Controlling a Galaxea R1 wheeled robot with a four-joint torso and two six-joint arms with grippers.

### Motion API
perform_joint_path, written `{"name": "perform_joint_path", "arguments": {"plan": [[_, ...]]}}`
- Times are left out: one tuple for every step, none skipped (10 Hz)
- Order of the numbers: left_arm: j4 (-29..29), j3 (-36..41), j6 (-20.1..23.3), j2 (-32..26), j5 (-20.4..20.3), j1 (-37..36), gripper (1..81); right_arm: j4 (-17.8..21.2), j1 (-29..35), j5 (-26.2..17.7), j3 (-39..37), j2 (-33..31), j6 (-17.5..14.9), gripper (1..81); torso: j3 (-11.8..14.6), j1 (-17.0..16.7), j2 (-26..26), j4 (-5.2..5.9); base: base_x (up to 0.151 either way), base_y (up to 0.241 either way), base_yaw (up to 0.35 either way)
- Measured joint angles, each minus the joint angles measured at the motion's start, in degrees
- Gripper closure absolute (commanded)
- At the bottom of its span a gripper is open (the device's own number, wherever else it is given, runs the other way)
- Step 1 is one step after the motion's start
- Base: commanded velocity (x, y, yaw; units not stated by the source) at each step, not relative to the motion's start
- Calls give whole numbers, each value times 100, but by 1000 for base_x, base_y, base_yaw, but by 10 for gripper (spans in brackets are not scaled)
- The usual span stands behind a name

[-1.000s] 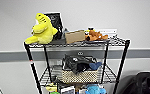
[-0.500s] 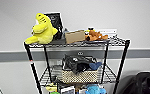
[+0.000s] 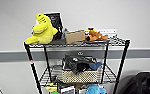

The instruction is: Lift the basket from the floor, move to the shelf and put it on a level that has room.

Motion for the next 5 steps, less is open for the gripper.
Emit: {"name": "perform_joint_path", "arguments": {"plan": [[0, -190, 0, 106, 5, 0, 10, -80, -20, -17, -16, -2, 0, 10, 0, 0, 0, 0, 0, 0, 0], [0, -380, 0, 213, 16, 0, 10, -243, -12, -1, -35, 0, 0, 10, 0, -2, 0, 0, 0, 0, 0], [0, -546, 0, 325, 18, 0, 10, -350, -15, -1, -35, 17, 2, 10, 0, -2, 0, 0, 0, 0, 0], [0, -706, 0, 452, 18, 0, 10, -380, -20, -1, -35, 44, 2, 10, 0, -2, 0, 0, 0, 0, 0], [0, -844, 0, 571, 18, 0, 10, -383, -17, 2, -35, 59, 2, 10, 0, -2, 0, 0, 0, 0, 0]]}}
